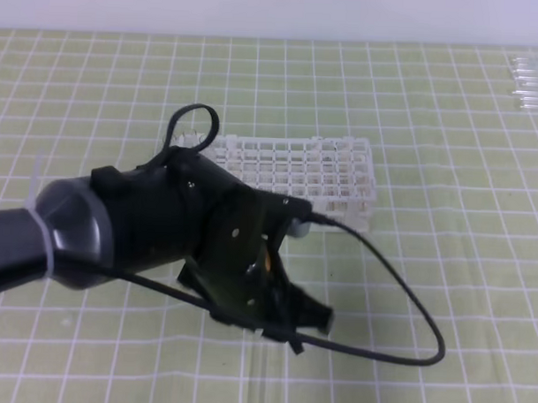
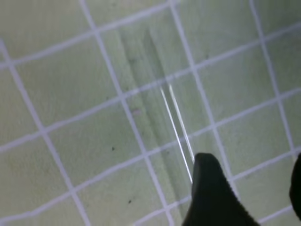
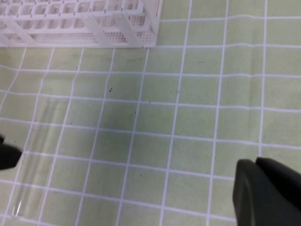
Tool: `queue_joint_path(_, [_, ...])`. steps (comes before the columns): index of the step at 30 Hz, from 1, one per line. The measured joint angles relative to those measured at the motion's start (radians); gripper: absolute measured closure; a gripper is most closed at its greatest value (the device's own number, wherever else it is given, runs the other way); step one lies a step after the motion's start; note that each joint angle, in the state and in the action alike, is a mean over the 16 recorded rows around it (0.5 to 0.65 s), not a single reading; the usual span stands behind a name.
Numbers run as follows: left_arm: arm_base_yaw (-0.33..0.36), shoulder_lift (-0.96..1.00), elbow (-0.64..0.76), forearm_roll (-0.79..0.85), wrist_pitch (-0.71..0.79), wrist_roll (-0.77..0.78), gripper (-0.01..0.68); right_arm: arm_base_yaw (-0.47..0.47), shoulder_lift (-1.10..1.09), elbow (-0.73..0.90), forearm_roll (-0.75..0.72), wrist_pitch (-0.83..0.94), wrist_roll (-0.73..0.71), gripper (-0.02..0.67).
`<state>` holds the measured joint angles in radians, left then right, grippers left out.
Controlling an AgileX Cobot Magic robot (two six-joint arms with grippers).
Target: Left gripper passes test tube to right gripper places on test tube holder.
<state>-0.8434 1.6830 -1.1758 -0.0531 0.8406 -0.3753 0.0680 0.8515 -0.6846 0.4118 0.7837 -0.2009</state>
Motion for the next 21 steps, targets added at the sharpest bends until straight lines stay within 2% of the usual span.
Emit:
queue_joint_path(7, [0.000,0.013,0.000,0.007,-0.047,-0.017,0.331,0.000,0.000,0.000,0.002,-0.003,-0.001,0.665])
queue_joint_path(14, [0.000,0.015,0.000,0.008,-0.031,-0.025,0.303,0.000,0.000,0.002,0.004,-0.009,-0.003,0.665])
queue_joint_path(21, [0.000,0.012,0.000,-0.001,-0.028,-0.040,0.219,0.000,0.000,0.005,0.006,-0.015,-0.005,0.665])
